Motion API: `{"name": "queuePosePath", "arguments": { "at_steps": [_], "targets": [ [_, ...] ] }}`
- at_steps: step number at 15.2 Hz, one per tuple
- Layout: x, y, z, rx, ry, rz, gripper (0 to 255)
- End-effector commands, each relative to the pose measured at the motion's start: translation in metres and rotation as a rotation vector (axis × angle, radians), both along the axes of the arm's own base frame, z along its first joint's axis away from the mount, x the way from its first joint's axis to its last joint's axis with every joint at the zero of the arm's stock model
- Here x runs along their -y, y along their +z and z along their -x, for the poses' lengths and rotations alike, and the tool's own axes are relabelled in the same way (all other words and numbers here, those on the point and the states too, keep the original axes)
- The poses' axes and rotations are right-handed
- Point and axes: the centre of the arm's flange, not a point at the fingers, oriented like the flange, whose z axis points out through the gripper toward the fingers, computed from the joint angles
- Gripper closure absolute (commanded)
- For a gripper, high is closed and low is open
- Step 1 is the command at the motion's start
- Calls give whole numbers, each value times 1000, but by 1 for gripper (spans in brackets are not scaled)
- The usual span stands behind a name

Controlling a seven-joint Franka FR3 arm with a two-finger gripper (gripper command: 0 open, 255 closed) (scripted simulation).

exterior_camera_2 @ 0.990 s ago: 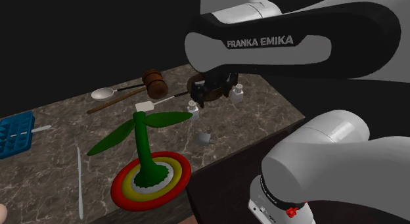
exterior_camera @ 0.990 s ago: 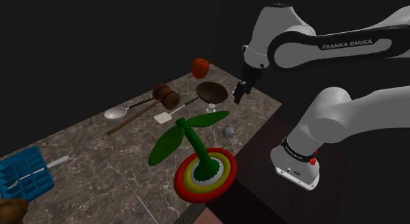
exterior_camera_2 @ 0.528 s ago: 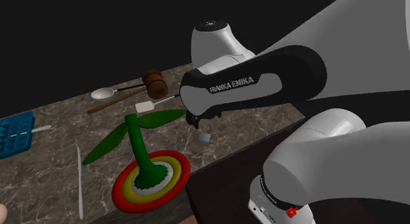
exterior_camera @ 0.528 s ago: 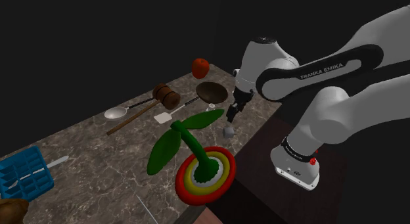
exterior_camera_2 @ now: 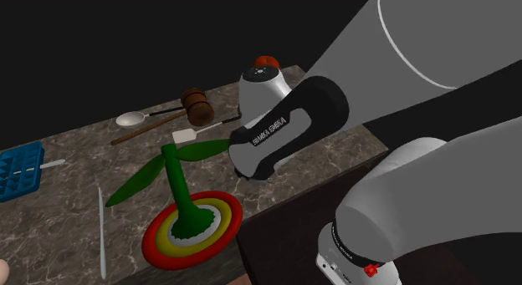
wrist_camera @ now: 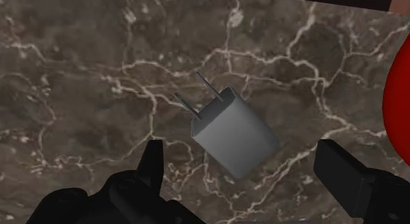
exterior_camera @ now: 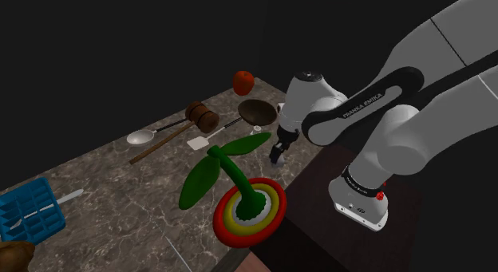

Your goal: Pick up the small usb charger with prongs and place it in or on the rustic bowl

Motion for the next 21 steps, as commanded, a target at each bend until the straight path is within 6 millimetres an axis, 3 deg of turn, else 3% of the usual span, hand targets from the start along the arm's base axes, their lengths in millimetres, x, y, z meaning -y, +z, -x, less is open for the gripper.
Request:
{"name": "queuePosePath", "arguments": {
  "at_steps": [1,3,10,11,21],
  "targets": [
    [-1,-11,0,1,0,0,0],
    [-1,-20,0,1,0,0,0],
    [-1,-20,0,1,0,0,0],
    [-1,-20,0,1,0,0,255],
    [-1,-15,0,1,0,0,255]
  ]
}}
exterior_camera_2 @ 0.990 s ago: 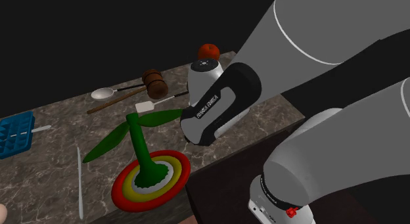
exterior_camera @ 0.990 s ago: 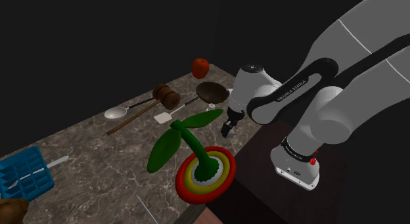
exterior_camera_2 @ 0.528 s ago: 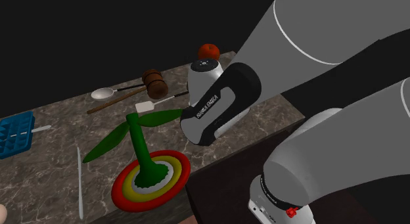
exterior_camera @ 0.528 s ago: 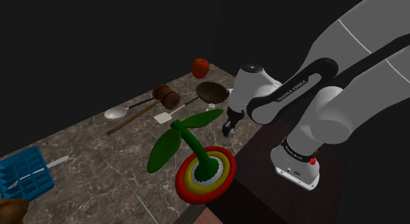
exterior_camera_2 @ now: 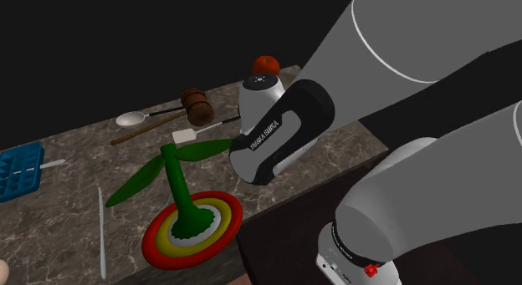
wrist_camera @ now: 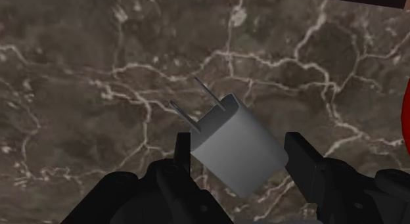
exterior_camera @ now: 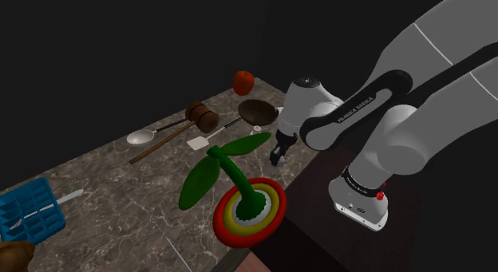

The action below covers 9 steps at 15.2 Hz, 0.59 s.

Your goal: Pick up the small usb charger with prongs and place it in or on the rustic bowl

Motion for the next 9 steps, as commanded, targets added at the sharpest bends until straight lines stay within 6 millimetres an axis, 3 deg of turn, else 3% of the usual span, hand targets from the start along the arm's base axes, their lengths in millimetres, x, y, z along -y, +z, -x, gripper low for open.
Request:
{"name": "queuePosePath", "arguments": {
  "at_steps": [1,9],
  "targets": [
    [0,8,0,-1,0,0,255],
    [0,50,0,-1,0,0,255]
  ]
}}
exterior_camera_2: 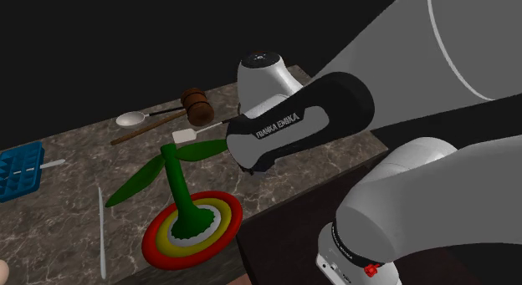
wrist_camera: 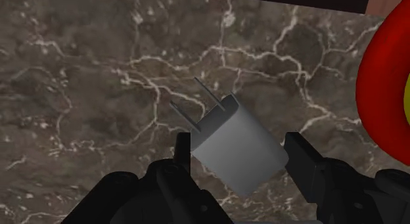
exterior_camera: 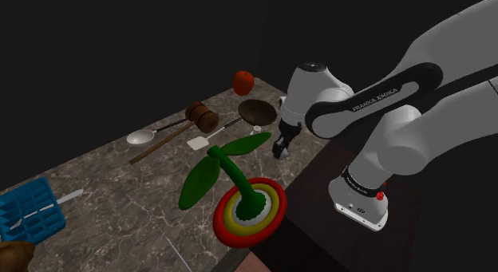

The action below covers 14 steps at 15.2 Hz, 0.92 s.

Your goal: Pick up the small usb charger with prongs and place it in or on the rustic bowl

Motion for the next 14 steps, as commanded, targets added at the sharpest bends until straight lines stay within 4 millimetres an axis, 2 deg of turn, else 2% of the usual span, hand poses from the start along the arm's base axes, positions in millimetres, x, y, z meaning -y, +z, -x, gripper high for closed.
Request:
{"name": "queuePosePath", "arguments": {
  "at_steps": [1,14],
  "targets": [
    [0,10,0,-1,0,0,255],
    [0,79,0,-1,0,0,255]
  ]
}}
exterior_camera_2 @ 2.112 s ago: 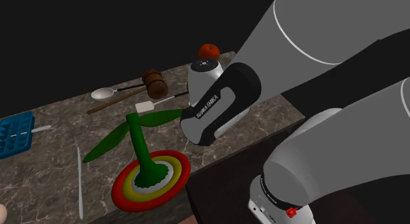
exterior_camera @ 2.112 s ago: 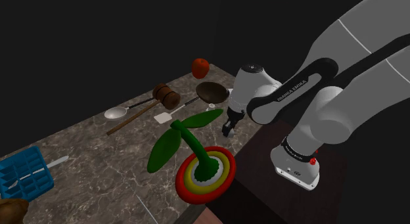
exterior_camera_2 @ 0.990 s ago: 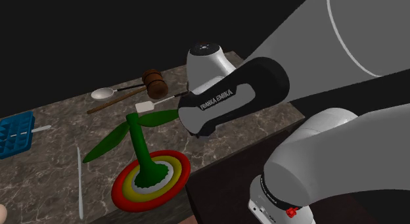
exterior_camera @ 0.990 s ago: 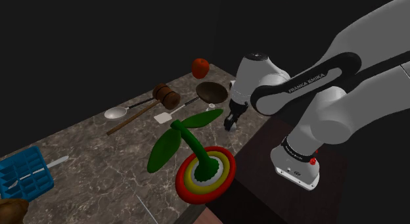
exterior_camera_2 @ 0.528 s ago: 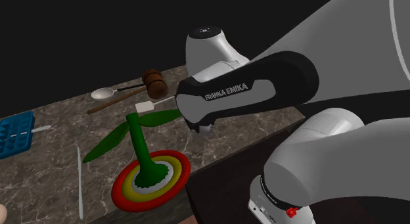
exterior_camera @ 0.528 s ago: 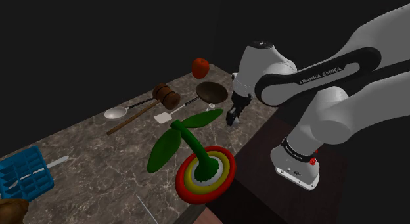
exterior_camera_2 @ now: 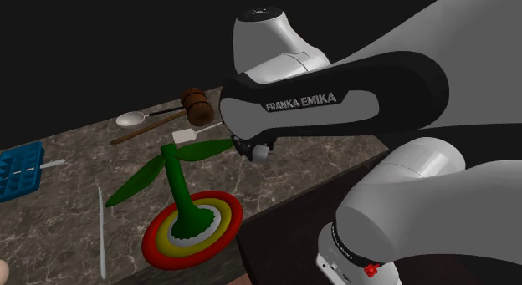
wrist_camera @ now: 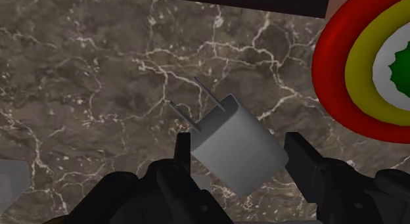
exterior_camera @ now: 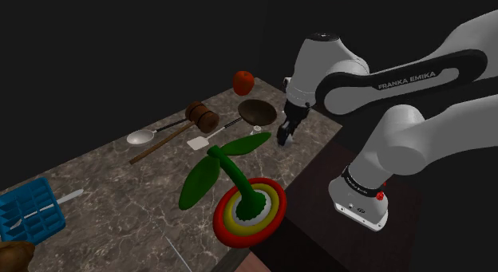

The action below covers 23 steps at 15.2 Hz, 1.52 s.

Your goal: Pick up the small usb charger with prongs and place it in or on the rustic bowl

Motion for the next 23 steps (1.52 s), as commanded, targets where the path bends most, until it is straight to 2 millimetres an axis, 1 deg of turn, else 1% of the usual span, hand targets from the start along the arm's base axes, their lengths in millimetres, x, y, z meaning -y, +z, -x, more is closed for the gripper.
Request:
{"name": "queuePosePath", "arguments": {
  "at_steps": [1,4,5,23],
  "targets": [
    [1,11,0,-1,0,0,255],
    [1,27,0,-1,0,0,255],
    [1,29,0,-1,0,0,255],
    [109,44,-211,-1,0,0,255]
  ]
}}
